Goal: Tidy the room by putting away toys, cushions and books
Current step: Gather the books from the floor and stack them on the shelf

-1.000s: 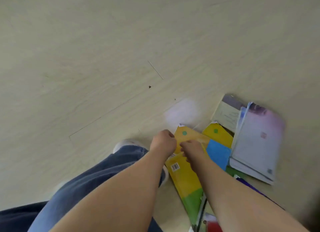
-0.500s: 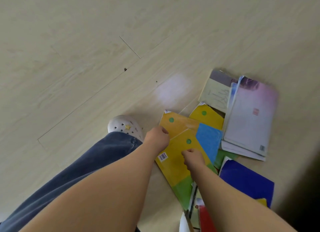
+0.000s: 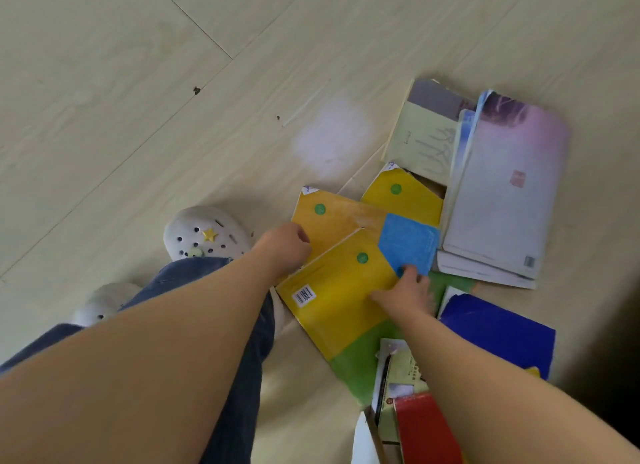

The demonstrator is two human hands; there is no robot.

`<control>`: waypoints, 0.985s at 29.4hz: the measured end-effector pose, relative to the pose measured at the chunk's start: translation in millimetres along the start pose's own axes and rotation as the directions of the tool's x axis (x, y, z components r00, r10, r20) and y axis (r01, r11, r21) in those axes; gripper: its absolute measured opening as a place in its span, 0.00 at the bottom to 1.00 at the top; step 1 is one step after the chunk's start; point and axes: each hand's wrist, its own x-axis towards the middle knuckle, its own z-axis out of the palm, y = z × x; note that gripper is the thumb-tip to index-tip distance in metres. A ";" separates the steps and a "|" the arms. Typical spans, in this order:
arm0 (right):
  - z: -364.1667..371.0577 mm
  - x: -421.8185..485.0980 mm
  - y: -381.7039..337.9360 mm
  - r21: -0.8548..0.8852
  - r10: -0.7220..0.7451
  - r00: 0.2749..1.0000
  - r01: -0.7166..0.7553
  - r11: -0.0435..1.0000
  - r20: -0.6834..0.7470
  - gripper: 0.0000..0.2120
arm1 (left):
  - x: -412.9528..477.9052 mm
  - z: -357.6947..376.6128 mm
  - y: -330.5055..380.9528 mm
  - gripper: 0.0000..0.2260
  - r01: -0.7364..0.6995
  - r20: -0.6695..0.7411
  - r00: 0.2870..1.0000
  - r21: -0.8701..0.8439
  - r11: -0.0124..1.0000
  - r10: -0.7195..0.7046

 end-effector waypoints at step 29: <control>-13.8 42.7 -90.2 -0.566 -0.416 0.908 0.322 0.759 -0.041 0.44 | 38.5 -21.6 -28.3 0.07 -0.009 -0.084 0.996 -0.274 0.962 -0.015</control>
